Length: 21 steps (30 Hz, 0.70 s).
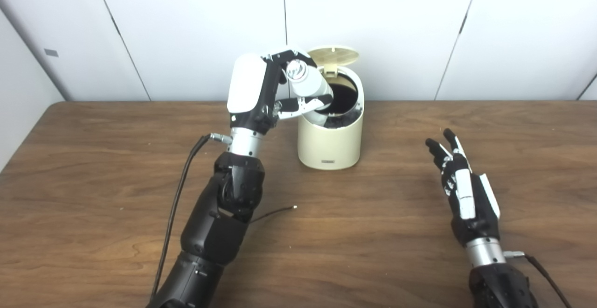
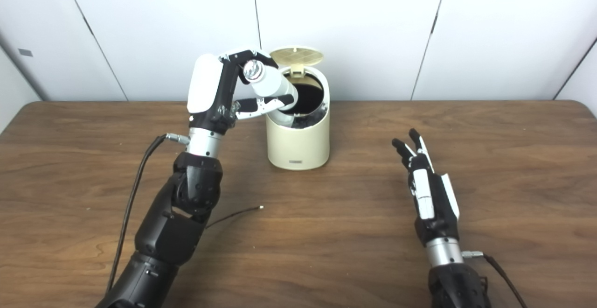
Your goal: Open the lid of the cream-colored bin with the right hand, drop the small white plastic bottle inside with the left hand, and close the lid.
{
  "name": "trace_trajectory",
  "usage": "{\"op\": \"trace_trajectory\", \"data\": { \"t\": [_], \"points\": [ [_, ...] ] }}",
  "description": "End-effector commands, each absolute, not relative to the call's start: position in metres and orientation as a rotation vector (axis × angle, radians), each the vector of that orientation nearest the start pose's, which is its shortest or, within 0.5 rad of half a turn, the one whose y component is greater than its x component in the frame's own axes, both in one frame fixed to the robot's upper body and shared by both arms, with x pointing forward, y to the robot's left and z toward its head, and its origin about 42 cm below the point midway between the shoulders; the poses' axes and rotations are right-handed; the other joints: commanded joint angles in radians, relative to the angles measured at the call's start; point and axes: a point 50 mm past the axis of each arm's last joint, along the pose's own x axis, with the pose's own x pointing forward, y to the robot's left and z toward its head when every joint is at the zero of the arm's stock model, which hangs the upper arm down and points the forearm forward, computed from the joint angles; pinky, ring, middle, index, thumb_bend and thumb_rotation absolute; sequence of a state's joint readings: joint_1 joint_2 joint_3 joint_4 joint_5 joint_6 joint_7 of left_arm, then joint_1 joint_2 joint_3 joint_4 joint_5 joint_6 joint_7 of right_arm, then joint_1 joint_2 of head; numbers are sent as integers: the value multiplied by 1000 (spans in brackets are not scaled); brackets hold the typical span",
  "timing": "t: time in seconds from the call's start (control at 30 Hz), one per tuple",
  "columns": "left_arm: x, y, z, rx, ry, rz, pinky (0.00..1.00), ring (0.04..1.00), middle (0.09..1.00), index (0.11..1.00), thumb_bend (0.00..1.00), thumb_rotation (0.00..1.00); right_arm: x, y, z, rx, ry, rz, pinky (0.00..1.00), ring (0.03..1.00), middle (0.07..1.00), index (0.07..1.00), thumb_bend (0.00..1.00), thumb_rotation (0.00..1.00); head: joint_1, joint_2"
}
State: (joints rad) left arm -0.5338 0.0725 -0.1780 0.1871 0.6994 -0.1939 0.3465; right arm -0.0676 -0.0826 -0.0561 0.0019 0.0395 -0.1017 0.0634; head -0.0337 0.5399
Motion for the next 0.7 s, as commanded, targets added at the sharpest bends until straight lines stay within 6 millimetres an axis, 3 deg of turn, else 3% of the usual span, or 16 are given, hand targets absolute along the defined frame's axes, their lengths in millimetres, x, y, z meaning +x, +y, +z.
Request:
{"op": "trace_trajectory", "data": {
  "t": [0.0, 0.67],
  "points": [
    [424, 136, 273, 683, -841, 96, 348, 427, 508, 480, 476, 0, 298, -230, 107, -23, -123, 41, 961, 944, 892, 959, 610, 1000, 0, 0],
    [428, 129, 252, 729, -837, 22, 355, 426, 502, 481, 477, 0, 298, -227, 109, -11, -110, 42, 954, 945, 892, 962, 623, 1000, -7, 3]
  ]
}}
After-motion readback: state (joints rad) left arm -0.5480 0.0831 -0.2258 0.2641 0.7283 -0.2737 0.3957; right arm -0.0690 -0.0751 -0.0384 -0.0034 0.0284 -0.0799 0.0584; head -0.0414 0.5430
